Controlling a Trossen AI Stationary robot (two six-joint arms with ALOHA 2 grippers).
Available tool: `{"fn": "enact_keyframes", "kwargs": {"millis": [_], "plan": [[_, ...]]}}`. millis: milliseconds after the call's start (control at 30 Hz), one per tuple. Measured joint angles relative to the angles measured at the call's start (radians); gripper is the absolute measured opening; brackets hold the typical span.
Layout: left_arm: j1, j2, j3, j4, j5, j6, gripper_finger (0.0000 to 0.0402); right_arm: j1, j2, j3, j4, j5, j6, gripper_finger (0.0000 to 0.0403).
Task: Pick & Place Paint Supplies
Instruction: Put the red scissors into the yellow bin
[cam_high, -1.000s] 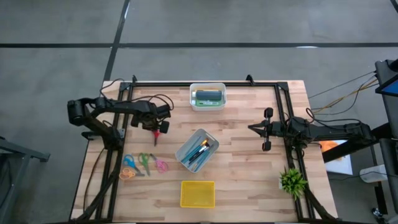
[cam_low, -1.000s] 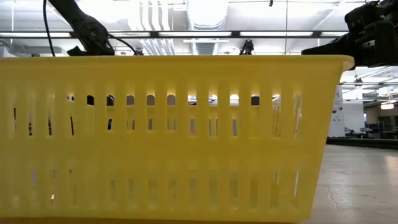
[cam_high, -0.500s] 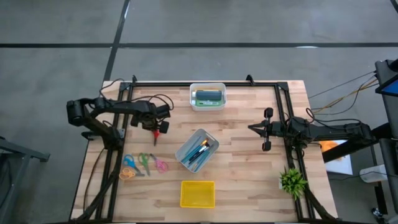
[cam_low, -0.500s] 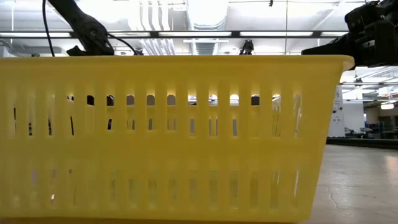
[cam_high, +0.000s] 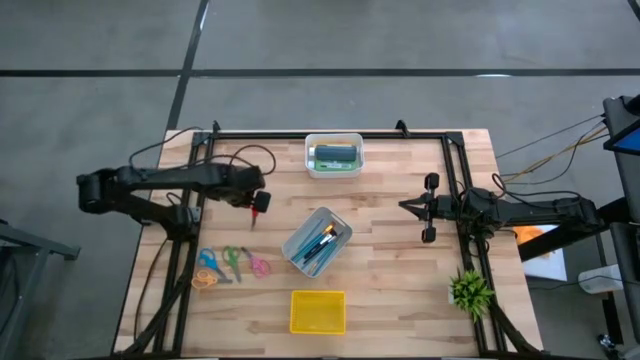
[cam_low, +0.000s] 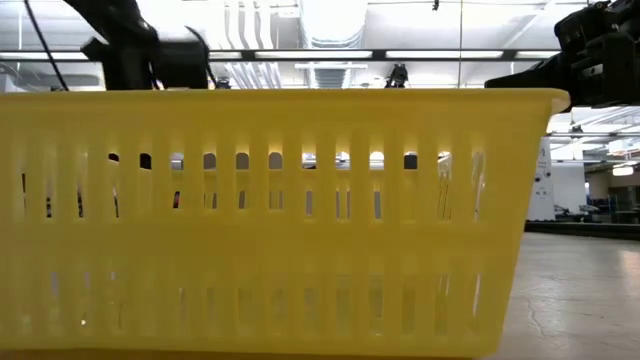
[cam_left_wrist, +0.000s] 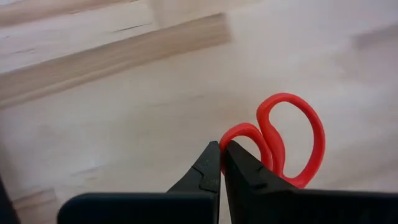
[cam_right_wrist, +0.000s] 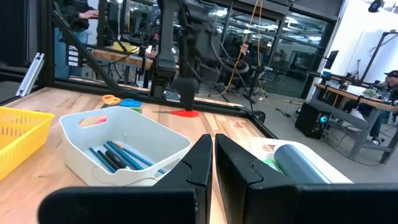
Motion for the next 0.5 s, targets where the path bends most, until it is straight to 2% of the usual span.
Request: {"fn": "enact_keyframes", "kwargs": {"millis": [200, 333, 500], "plan": [[-0.154, -0.137, 0.0, 0.01, -0.006, -0.004, 0.0005, 0.0, 0.0, 0.0, 0.0, 0.0, 0.0, 0.0015], [-0.293, -0.198, 0.001, 0.068, -0.068, -0.011, 0.0005, 0.0, 0.0, 0.0, 0.0, 0.0, 0.0, 0.0015], [-0.475, -0.211, 0.002, 0.165, -0.178, 0.002, 0.0005, 0.0, 0.0, 0.0, 0.0, 0.0, 0.0, 0.0015]]}}
